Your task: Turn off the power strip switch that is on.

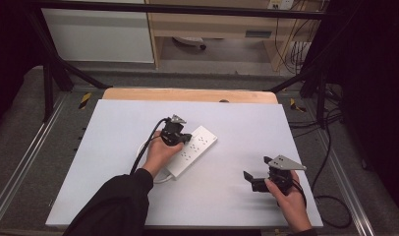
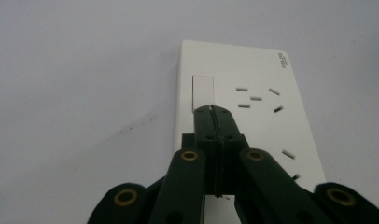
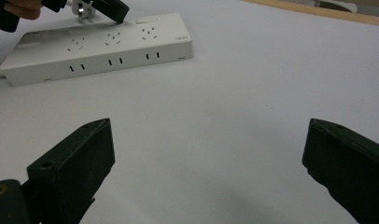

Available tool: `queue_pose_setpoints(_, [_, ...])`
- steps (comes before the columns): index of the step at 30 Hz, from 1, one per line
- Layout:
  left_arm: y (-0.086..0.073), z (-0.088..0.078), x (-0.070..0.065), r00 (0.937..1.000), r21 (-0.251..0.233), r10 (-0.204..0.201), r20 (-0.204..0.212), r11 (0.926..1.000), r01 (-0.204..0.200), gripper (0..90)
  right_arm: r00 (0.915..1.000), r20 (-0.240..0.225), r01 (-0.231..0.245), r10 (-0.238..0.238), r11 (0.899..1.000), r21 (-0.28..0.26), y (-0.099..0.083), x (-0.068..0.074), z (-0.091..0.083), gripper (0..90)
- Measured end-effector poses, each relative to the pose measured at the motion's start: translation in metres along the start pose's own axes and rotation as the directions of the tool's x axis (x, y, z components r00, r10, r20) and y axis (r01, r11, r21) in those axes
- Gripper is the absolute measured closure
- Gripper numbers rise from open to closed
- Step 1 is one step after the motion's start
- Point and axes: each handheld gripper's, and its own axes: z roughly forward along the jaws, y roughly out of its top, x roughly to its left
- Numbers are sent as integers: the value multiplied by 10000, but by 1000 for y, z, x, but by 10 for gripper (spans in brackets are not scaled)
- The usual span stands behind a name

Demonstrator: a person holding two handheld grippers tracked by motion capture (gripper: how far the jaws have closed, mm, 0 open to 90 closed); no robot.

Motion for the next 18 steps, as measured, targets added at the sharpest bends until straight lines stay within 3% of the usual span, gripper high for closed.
queue_pose_setpoints(18, [1, 3, -1, 10000, 57, 70, -17, 10000, -70, 900, 10000, -9, -22, 22, 10000, -4, 0, 0, 0, 27])
